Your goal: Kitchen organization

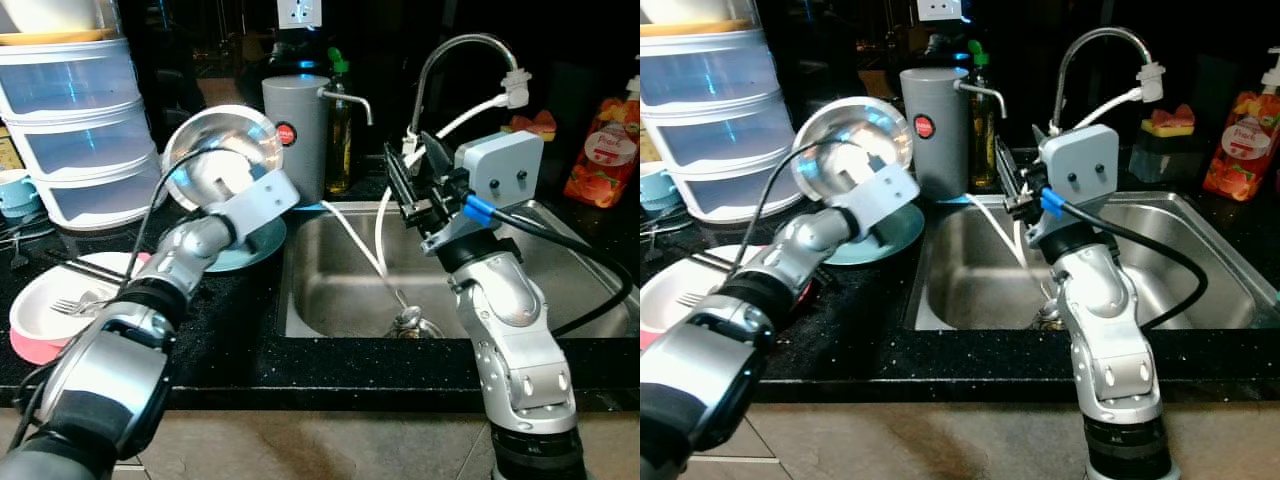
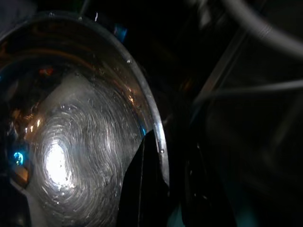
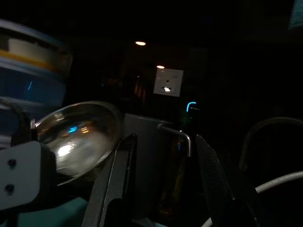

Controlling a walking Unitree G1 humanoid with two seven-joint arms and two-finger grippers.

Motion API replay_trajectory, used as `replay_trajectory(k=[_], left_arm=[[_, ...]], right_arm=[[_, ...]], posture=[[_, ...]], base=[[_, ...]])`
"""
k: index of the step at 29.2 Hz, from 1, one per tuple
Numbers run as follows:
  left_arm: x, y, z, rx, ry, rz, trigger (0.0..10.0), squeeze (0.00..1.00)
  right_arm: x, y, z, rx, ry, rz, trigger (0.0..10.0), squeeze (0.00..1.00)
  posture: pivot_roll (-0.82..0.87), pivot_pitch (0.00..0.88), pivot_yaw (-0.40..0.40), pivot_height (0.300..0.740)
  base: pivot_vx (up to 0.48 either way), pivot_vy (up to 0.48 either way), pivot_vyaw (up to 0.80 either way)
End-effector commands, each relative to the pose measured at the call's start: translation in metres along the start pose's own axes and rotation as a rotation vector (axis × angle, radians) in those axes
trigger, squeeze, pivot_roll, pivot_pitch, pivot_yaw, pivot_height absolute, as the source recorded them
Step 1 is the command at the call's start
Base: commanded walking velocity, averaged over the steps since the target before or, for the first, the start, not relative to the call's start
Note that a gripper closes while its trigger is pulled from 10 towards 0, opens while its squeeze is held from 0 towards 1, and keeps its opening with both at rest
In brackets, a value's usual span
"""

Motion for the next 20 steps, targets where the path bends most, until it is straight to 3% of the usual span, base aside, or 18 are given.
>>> replay_trajectory(k=[1, 4, 5, 8, 13, 16, 20], left_arm=[[0.007, 0.011, -0.002, 0.066, -0.051, -0.046, 10.0, 0.00], [0.048, 0.031, 0.001, 0.267, -0.175, -0.208, 10.0, 0.00], [0.048, 0.031, 0.001, 0.267, -0.175, -0.208, 10.0, 0.00], [0.071, 0.042, 0.006, 0.384, -0.230, -0.271, 10.0, 0.00], [0.080, 0.051, 0.009, 0.463, -0.240, -0.301, 10.0, 0.00], [0.085, 0.057, 0.011, 0.527, -0.227, -0.337, 10.0, 0.00], [0.087, 0.057, 0.013, 0.538, -0.212, -0.353, 10.0, 0.00]], right_arm=[[-0.004, 0.001, -0.003, 0.002, 0.030, -0.006, 10.0, 0.00], [-0.008, -0.009, -0.004, -0.075, 0.038, 0.015, 10.0, 0.00], [-0.008, -0.009, -0.004, -0.075, 0.038, 0.015, 10.0, 0.00], [-0.012, -0.015, -0.007, -0.114, 0.020, 0.018, 10.0, 0.00], [-0.013, -0.027, -0.009, -0.190, 0.000, 0.050, 10.0, 0.00], [-0.005, -0.045, -0.009, -0.306, -0.070, 0.068, 10.0, 0.00], [0.006, -0.057, -0.008, -0.384, -0.153, 0.078, 10.0, 0.00]], posture=[[-0.06, 0.060, 0.006, 0.740], [-0.06, 0.062, 0.008, 0.740], [-0.06, 0.062, 0.008, 0.740], [-0.06, 0.062, 0.008, 0.740], [-0.05, 0.061, 0.006, 0.740], [-0.05, 0.056, 0.004, 0.740], [-0.04, 0.053, 0.002, 0.740]], base=[[0.000, 0.000, 0.00], [0.000, 0.000, 0.00], [0.000, 0.000, 0.00], [0.000, 0.000, 0.00], [0.000, 0.000, 0.00], [0.000, 0.000, 0.00], [0.000, 0.000, 0.00]])
Point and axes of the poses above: a point about 5 cm out from each wrist's last joint towards the gripper, its own z axis pointing back from the gripper into the wrist, its own y axis along the axis of the wrist's last joint, x = y × z, the point moved 1 cm from there along -z, pointing out of the wrist towards the gripper, and after that the axes turned 15 degrees about z, right-handed, at the moved point
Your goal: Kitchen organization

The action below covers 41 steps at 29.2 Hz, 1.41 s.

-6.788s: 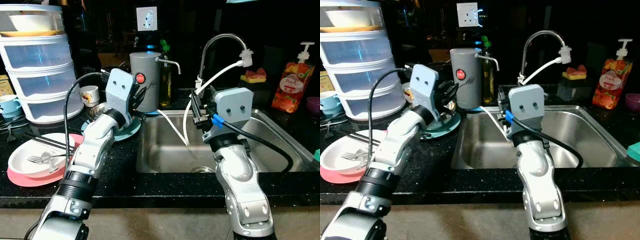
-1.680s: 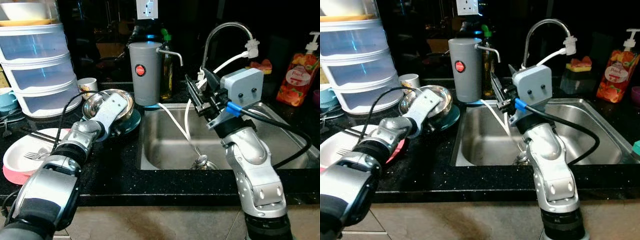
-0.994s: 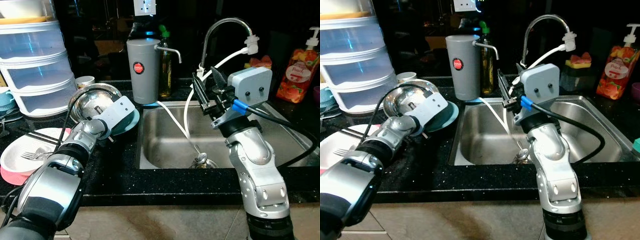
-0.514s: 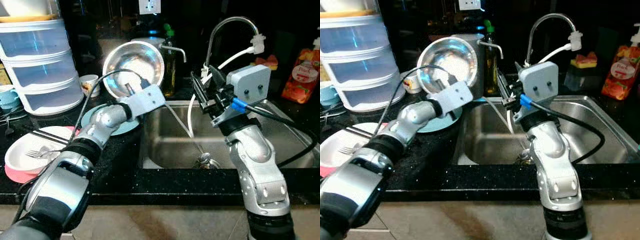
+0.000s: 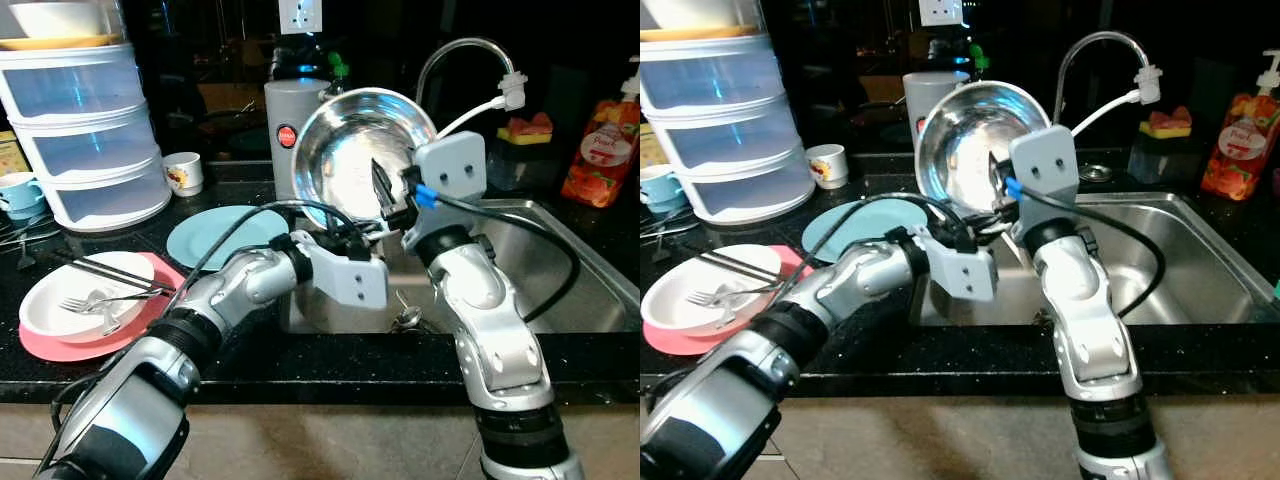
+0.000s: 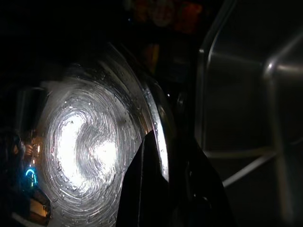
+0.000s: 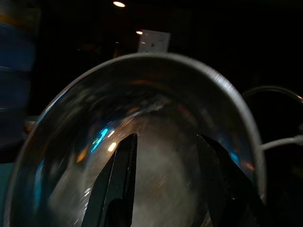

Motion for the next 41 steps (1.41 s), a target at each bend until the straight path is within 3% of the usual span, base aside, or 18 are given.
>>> replay_trajectory(k=[1, 3, 8, 16, 19, 30, 38, 39, 40, 41], left_arm=[[-0.009, 0.014, -0.002, 0.090, 0.059, -0.032, 10.0, 0.00], [-0.006, 0.010, -0.001, 0.065, 0.048, -0.036, 10.0, 0.00], [-0.002, -0.010, 0.003, -0.064, 0.055, -0.065, 10.0, 0.00], [-0.005, -0.022, 0.004, -0.145, 0.103, -0.061, 10.0, 0.00], [-0.009, -0.029, 0.007, -0.192, 0.124, -0.068, 10.0, 0.00], [-0.004, -0.009, 0.000, -0.042, 0.121, -0.095, 10.0, 0.00], [0.000, 0.001, -0.001, 0.028, 0.119, -0.107, 10.0, 0.00], [0.003, 0.002, -0.001, 0.031, 0.108, -0.106, 10.0, 0.00], [0.005, 0.002, -0.001, 0.033, 0.101, -0.106, 10.0, 0.00], [0.006, 0.001, 0.000, 0.029, 0.097, -0.105, 10.0, 0.00]], right_arm=[[0.020, -0.030, 0.002, -0.159, -0.109, 0.010, 10.0, 0.00], [0.023, -0.028, 0.001, -0.145, -0.123, 0.010, 10.0, 0.00], [0.024, 0.001, 0.004, 0.023, -0.112, 0.019, 10.0, 0.00], [0.020, 0.007, 0.009, 0.057, -0.097, 0.044, 10.0, 0.00], [0.011, 0.015, 0.017, 0.105, -0.019, 0.043, 10.0, 0.00], [0.007, -0.018, 0.013, -0.070, -0.015, 0.008, 10.0, 0.00], [0.014, -0.036, 0.005, -0.180, -0.081, -0.039, 10.0, 0.00], [0.015, -0.036, 0.004, -0.183, -0.086, -0.069, 6.6, 0.00], [0.015, -0.036, 0.003, -0.183, -0.087, -0.091, 6.6, 0.00], [0.015, -0.034, 0.003, -0.171, -0.085, -0.113, 0.0, 0.00]], posture=[[-0.04, 0.052, 0.000, 0.740], [-0.04, 0.050, -0.001, 0.740], [-0.04, 0.046, 0.000, 0.740], [-0.04, 0.042, 0.001, 0.740], [-0.04, 0.037, 0.001, 0.740], [-0.04, 0.043, -0.003, 0.740], [-0.03, 0.044, -0.009, 0.740], [-0.03, 0.044, -0.009, 0.740], [-0.03, 0.044, -0.009, 0.740], [-0.03, 0.043, -0.008, 0.740]], base=[[0.000, 0.000, 0.00], [0.000, 0.000, 0.00], [0.000, 0.000, 0.00], [0.000, 0.000, 0.00], [0.000, 0.000, 0.00], [0.000, 0.000, 0.00], [0.000, 0.000, 0.00], [0.000, 0.000, 0.00], [0.000, 0.000, 0.00], [0.000, 0.000, 0.00]])
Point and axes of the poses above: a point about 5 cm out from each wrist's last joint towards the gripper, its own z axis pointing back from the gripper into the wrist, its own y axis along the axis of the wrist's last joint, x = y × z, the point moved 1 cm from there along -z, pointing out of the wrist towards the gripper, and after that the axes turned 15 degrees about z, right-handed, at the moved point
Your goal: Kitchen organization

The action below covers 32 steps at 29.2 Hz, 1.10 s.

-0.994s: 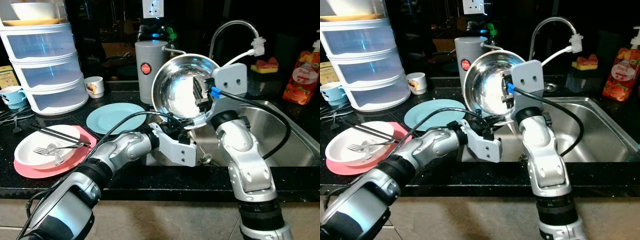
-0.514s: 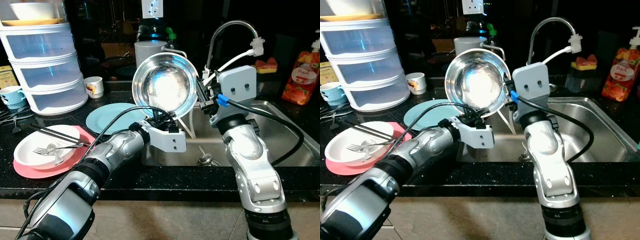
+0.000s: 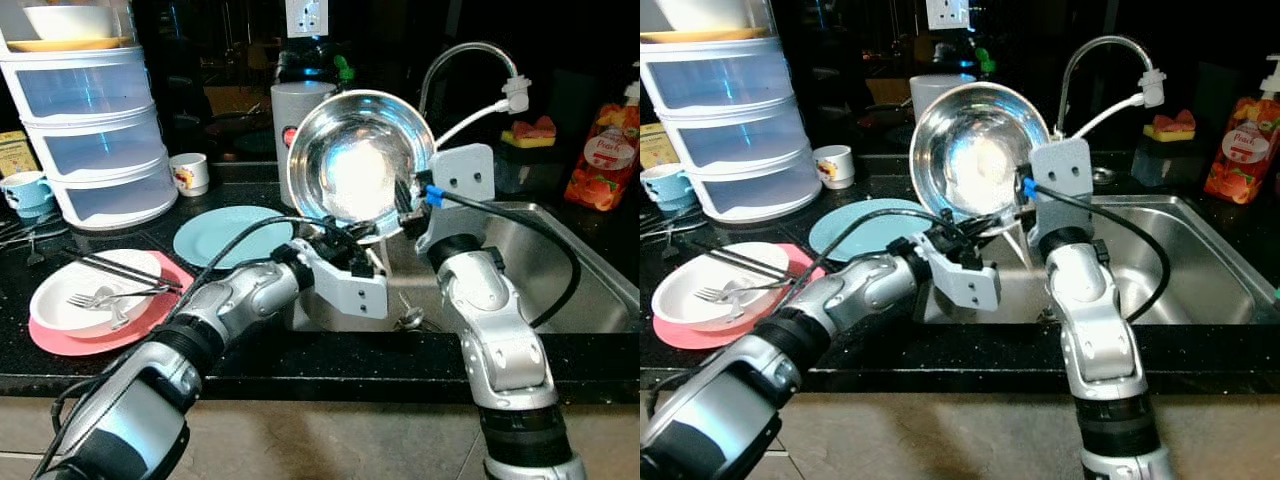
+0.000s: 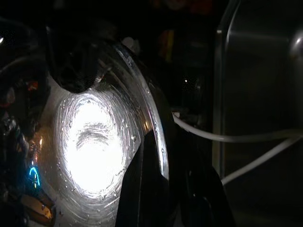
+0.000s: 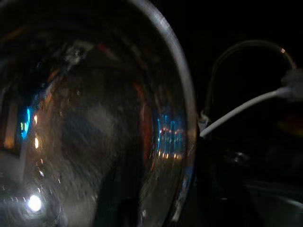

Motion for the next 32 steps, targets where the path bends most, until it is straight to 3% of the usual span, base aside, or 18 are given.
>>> replay_trajectory(k=[1, 8, 9, 11, 16, 17, 20, 21, 23, 25, 27, 28, 29, 30, 31, 32], left_arm=[[-0.003, 0.007, -0.001, 0.055, 0.024, -0.012, 10.0, 0.00], [-0.003, 0.006, 0.000, 0.047, 0.028, -0.014, 10.0, 0.00], [-0.004, 0.006, 0.000, 0.049, 0.030, 0.006, 10.0, 1.00], [-0.005, 0.007, -0.001, 0.053, 0.028, 0.039, 10.0, 1.00], [-0.006, 0.010, -0.001, 0.068, 0.039, 0.017, 10.0, 1.00], [-0.007, 0.010, 0.000, 0.072, 0.046, 0.022, 10.0, 0.00], [-0.009, 0.013, 0.001, 0.090, 0.053, 0.049, 10.0, 0.00], [-0.013, 0.021, 0.007, 0.131, 0.067, 0.148, 10.0, 0.00], [-0.016, 0.028, 0.013, 0.155, 0.079, 0.260, 10.0, 0.00], [-0.016, 0.029, 0.015, 0.155, 0.079, 0.297, 10.0, 0.00], [-0.012, 0.032, 0.018, 0.138, 0.068, 0.395, 10.0, 0.00], [-0.012, 0.032, 0.018, 0.138, 0.068, 0.395, 10.0, 0.00], [-0.009, 0.032, 0.021, 0.113, 0.058, 0.457, 10.0, 0.00], [-0.004, 0.030, 0.024, 0.067, 0.054, 0.559, 10.0, 0.00], [-0.004, 0.030, 0.024, 0.067, 0.054, 0.559, 10.0, 0.00], [0.000, 0.025, 0.025, 0.004, 0.045, 0.638, 10.0, 0.00]], right_arm=[[0.004, -0.008, -0.001, -0.046, -0.013, -0.041, 0.0, 0.00], [0.004, -0.008, -0.001, -0.050, -0.015, -0.097, 0.0, 0.00], [0.003, -0.008, -0.001, -0.053, -0.016, -0.103, 0.0, 0.00], [0.003, -0.009, -0.001, -0.054, -0.015, -0.111, 0.0, 0.00], [0.003, -0.010, -0.001, -0.058, -0.022, -0.116, 0.0, 0.00], [0.004, -0.011, -0.002, -0.062, -0.031, -0.116, 0.0, 0.00], [0.007, -0.014, -0.002, -0.074, -0.058, -0.112, 0.0, 0.00], [0.024, -0.026, -0.004, -0.120, -0.182, -0.094, 0.0, 0.00], [0.040, -0.038, -0.003, -0.174, -0.295, -0.079, 0.0, 0.00], [0.044, -0.042, -0.002, -0.188, -0.320, -0.077, 0.0, 0.00], [0.055, -0.051, -0.001, -0.226, -0.378, -0.058, 0.0, 0.00], [0.055, -0.051, -0.001, -0.226, -0.378, -0.058, 0.0, 0.00], [0.061, -0.057, 0.001, -0.248, -0.414, -0.049, 0.0, 0.00], [0.070, -0.067, 0.003, -0.291, -0.456, -0.044, 4.9, 0.00], [0.070, -0.067, 0.003, -0.291, -0.456, -0.044, 4.9, 0.00], [0.071, -0.072, 0.003, -0.317, -0.458, -0.025, 10.0, 0.00]], posture=[[-0.03, 0.043, -0.008, 0.740], [-0.02, 0.043, -0.006, 0.740], [-0.02, 0.045, -0.004, 0.740], [-0.02, 0.045, -0.004, 0.740], [-0.02, 0.049, -0.004, 0.740], [-0.02, 0.049, -0.004, 0.740], [-0.02, 0.051, -0.002, 0.740], [-0.01, 0.053, -0.001, 0.740], [-0.01, 0.053, -0.001, 0.740], [-0.01, 0.053, -0.001, 0.740], [0.00, 0.057, -0.005, 0.740], [0.00, 0.057, -0.005, 0.740], [0.00, 0.057, -0.005, 0.740], [0.01, 0.059, -0.011, 0.740], [0.01, 0.059, -0.011, 0.740], [0.01, 0.059, -0.011, 0.740]], base=[[0.000, 0.000, 0.00], [0.000, 0.000, 0.00], [0.000, 0.000, 0.00], [0.000, 0.000, 0.00], [0.000, 0.000, 0.00], [0.000, 0.000, 0.00], [0.000, 0.000, 0.00], [0.000, 0.000, 0.00], [0.000, 0.000, 0.00], [0.000, 0.000, 0.00], [0.000, 0.000, 0.00], [0.000, 0.000, 0.00], [0.000, 0.000, 0.00], [0.000, 0.000, 0.00], [0.000, 0.000, 0.00], [0.000, 0.000, 0.00]])
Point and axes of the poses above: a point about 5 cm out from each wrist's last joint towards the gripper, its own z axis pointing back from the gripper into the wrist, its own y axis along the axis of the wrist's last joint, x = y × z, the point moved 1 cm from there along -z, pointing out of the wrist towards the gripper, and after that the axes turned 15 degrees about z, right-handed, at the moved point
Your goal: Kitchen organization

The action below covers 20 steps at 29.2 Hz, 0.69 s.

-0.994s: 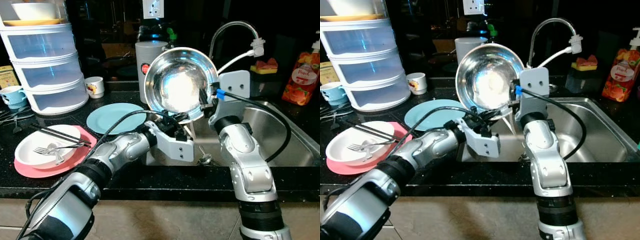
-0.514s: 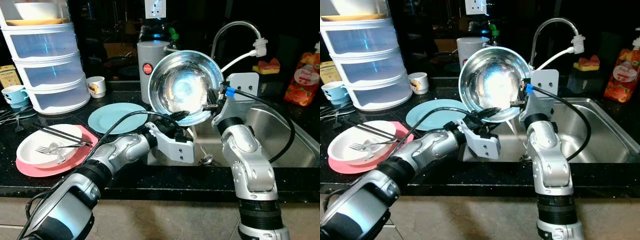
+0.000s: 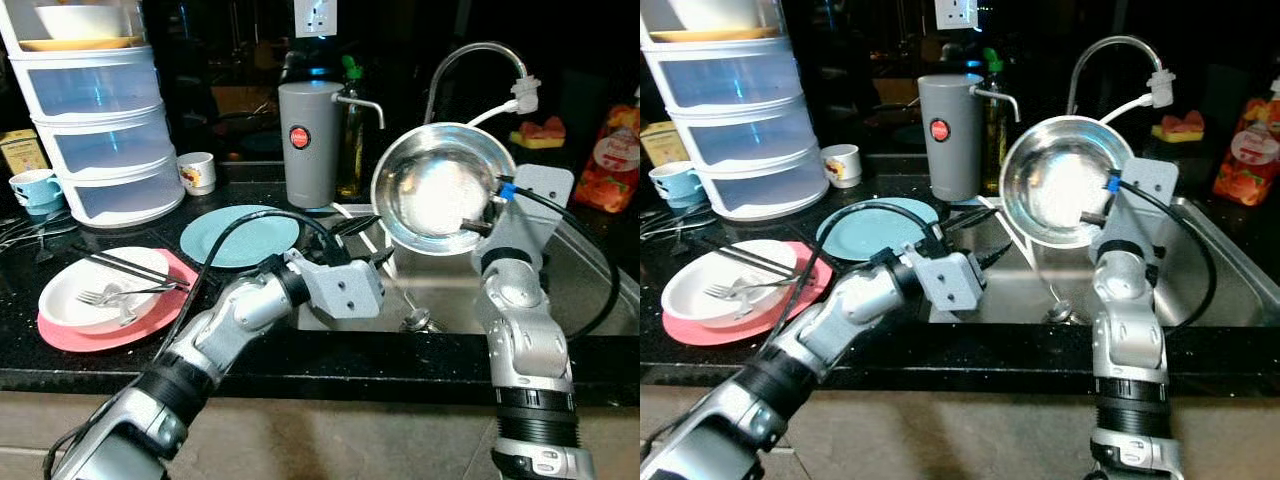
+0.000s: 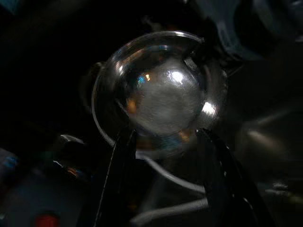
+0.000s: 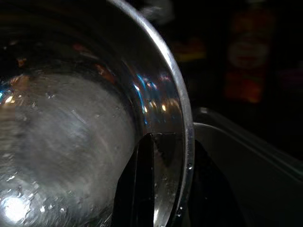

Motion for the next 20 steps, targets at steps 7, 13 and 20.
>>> replay_trajectory(k=[7, 13, 20], left_arm=[[-0.020, -0.034, -0.006, -0.314, 0.338, 0.609, 10.0, 0.00], [-0.037, -0.041, -0.014, -0.437, 0.399, 0.483, 10.0, 0.00], [-0.070, -0.054, -0.001, -0.727, 0.209, -0.112, 10.0, 0.00]], right_arm=[[-0.027, -0.032, -0.001, -0.068, 0.180, 0.261, 10.0, 0.00], [-0.055, -0.048, 0.010, -0.055, 0.368, 0.393, 10.0, 1.00], [-0.059, -0.009, 0.012, 0.122, 0.344, 0.296, 10.0, 0.00]], posture=[[0.01, 0.057, -0.009, 0.740], [0.02, 0.054, -0.009, 0.740], [0.01, 0.042, 0.002, 0.740]], base=[[0.000, 0.000, 0.00], [0.000, 0.000, 0.00], [0.000, 0.000, 0.00]])
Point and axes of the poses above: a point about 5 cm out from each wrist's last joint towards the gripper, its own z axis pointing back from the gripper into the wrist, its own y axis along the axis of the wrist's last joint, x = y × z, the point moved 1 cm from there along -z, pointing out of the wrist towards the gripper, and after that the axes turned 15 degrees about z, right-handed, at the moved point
